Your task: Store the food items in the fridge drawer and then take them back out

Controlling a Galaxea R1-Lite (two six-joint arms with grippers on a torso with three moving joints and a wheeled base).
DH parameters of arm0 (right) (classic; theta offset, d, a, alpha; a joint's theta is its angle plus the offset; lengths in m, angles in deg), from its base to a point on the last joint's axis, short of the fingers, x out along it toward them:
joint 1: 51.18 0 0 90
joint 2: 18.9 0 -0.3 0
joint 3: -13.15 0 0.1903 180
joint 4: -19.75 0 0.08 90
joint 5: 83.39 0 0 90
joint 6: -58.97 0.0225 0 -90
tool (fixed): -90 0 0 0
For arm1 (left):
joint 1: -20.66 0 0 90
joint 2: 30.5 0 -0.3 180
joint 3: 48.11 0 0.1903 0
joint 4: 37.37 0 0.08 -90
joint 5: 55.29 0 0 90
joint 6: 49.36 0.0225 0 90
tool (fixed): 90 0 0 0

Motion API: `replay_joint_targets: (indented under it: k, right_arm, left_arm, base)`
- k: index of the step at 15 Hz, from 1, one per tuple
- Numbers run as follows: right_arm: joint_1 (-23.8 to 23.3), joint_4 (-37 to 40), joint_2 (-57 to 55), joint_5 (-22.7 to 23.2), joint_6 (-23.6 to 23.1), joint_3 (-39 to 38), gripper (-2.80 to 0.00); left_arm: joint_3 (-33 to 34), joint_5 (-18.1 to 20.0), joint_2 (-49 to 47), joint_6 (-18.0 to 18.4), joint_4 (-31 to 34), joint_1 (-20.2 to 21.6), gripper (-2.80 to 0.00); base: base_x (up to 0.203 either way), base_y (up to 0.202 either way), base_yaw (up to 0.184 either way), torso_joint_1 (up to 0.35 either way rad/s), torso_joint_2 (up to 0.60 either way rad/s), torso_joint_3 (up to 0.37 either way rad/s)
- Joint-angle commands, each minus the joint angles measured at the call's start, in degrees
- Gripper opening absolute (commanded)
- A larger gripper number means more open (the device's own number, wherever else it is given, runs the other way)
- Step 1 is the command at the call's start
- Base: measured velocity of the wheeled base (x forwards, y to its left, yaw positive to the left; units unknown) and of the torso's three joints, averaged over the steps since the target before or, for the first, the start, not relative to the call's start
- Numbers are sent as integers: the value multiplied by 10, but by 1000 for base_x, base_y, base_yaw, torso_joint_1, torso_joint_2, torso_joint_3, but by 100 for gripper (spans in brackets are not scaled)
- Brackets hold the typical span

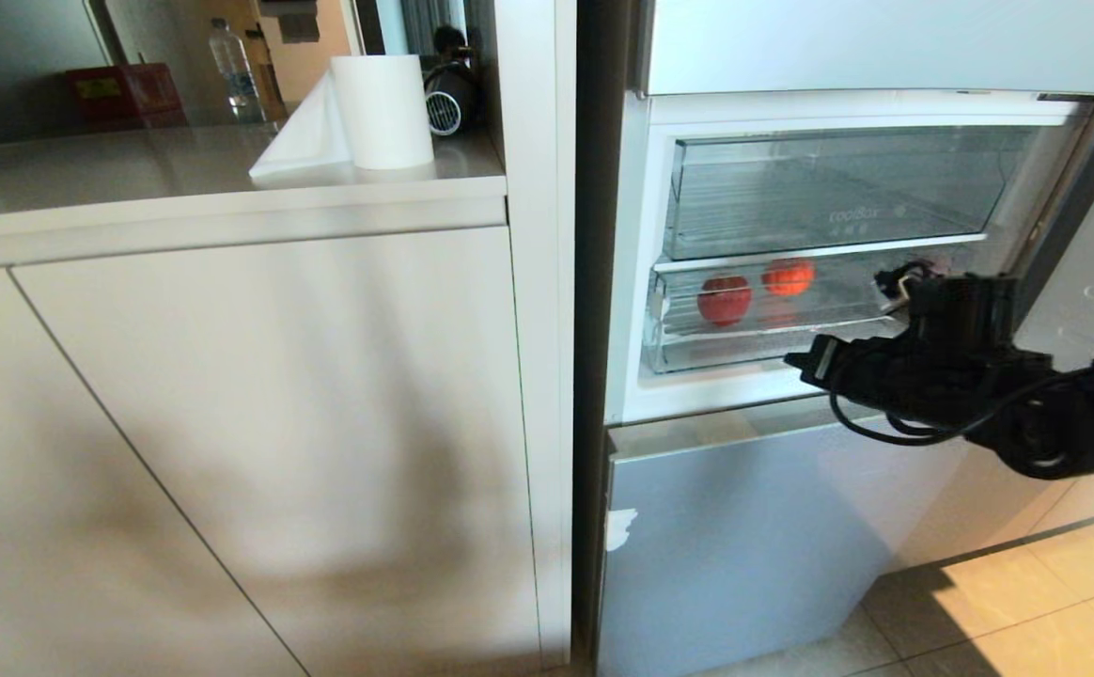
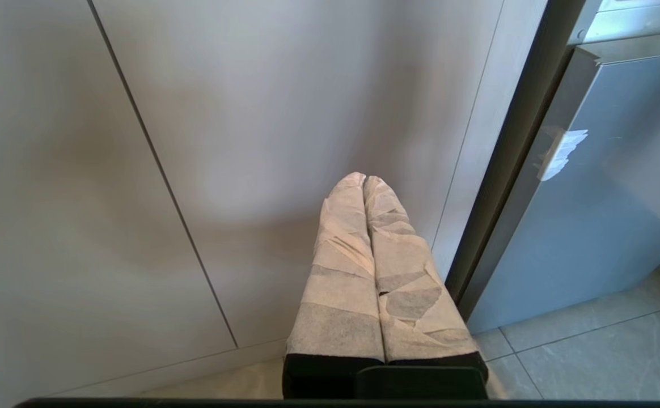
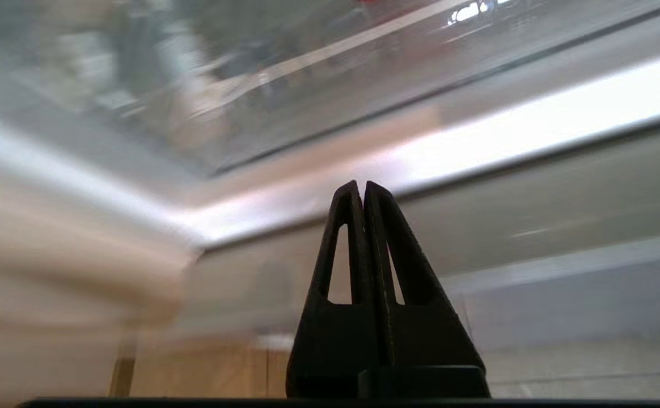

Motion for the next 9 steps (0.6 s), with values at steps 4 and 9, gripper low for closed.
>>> replay_joint_targets:
  k: [4,9]
  right_arm:
    - [-7,93,433,3,-74,-230,-280]
    - [-57,202,802,3,-160,-424,-280]
  left_arm:
    - [0,0,0,0,-1,0,-280]
    - [0,0,0,0,0,1,-280]
  base:
    - [0,0,0,0,0,0]
    - [0,0,0,0,0,0]
